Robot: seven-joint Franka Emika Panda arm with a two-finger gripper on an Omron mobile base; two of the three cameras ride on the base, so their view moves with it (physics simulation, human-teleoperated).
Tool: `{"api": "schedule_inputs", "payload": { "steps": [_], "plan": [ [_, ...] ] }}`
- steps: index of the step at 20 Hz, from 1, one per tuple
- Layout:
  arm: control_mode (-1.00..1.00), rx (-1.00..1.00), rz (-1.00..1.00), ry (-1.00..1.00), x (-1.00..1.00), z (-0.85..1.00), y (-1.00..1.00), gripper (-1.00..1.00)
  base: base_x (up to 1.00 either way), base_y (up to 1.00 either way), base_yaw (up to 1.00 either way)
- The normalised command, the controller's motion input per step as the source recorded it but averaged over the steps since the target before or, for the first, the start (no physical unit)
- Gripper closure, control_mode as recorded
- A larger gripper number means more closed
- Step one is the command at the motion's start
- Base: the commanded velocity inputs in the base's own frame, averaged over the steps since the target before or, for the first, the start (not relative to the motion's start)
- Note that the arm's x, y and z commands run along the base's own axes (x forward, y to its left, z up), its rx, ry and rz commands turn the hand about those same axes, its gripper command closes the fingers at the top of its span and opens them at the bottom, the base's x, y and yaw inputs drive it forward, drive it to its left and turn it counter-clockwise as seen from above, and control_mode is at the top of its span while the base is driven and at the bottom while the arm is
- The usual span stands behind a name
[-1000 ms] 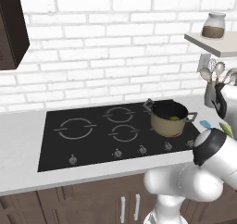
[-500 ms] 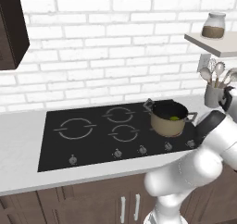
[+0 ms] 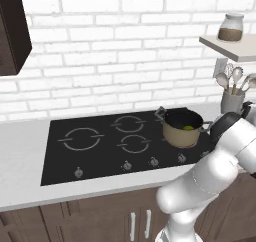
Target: Put the corn and lime in the pot. Retrieve the spatula and lightly stir the vegetables in the pot.
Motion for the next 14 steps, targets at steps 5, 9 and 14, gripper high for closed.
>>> {"api": "schedule_inputs", "payload": {
  "steps": [5,9,14],
  "plan": [
    [-1.00,0.06,0.02,0.12,0.00,-0.49,0.03,-1.00,0.00,0.00,0.00],
    [-1.00,0.07,0.03,0.10,0.03,-0.41,0.04,-1.00,0.00,0.00,0.00],
    [-1.00,0.03,0.01,0.02,0.35,-0.32,-0.03,-1.00,0.00,0.00,0.00]
  ]
}}
